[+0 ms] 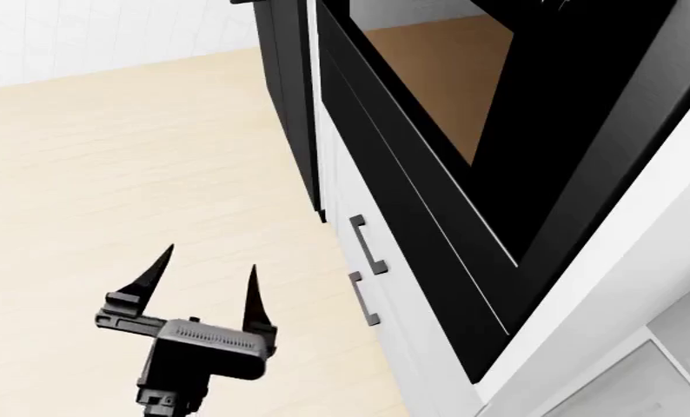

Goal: Open the oven door

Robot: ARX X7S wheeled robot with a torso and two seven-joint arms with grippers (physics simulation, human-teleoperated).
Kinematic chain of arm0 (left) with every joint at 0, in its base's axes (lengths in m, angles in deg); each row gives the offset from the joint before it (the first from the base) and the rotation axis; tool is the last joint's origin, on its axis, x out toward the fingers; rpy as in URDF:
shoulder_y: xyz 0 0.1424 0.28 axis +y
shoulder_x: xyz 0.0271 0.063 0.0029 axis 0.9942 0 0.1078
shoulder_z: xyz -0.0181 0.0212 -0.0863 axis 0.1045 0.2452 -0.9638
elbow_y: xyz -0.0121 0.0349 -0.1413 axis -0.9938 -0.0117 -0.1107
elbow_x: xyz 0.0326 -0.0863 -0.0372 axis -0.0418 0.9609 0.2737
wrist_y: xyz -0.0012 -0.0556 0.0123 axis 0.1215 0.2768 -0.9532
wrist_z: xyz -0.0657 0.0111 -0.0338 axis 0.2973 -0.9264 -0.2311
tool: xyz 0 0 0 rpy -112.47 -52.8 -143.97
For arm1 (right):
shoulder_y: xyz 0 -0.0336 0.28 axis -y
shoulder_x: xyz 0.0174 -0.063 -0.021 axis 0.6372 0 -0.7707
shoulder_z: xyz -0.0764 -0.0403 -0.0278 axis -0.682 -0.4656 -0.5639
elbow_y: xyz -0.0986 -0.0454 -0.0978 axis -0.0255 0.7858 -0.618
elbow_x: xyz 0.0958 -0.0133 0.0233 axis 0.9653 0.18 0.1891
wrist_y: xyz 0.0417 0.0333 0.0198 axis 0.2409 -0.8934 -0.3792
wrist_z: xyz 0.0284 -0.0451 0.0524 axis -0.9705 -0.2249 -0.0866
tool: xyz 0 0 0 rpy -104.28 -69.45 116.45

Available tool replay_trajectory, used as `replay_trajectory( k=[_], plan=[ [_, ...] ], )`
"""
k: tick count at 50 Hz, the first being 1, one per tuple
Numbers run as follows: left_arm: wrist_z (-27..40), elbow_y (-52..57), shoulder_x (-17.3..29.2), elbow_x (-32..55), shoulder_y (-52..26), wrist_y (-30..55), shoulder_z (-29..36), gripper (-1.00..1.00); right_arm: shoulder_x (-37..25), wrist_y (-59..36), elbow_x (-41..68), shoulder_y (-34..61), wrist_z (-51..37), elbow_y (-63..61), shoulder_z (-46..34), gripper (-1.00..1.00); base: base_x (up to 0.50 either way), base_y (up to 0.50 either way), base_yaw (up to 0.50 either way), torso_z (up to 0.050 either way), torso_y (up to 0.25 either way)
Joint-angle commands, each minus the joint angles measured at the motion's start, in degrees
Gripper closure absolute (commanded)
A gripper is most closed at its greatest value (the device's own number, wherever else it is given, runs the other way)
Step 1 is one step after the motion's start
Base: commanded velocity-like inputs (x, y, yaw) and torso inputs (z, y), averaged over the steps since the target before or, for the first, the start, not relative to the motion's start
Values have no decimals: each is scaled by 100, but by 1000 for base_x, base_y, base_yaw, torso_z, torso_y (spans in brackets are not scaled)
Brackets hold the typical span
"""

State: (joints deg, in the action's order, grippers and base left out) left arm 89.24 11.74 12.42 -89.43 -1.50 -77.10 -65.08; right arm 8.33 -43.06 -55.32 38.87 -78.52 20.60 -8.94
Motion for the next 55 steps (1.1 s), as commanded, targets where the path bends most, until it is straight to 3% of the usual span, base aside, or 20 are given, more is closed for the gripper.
replay_trajectory(
  k=[1, 15, 55],
  plan=[
    [-104, 208, 188, -397, -270, 189, 127, -100, -12, 5, -15, 20, -6, 10, -2, -100, 0, 0, 0, 0, 0],
    [-261, 428, 311, -594, -534, 198, 219, -100, 3, 57, -55, -12, -2, 16, -20, -100, 0, 0, 0, 0, 0],
    [-529, -35, -178, -1148, -1908, -16, 701, -100, -10, 107, -104, -37, -16, 10, -33, -100, 0, 0, 0, 0, 0]
  ],
)
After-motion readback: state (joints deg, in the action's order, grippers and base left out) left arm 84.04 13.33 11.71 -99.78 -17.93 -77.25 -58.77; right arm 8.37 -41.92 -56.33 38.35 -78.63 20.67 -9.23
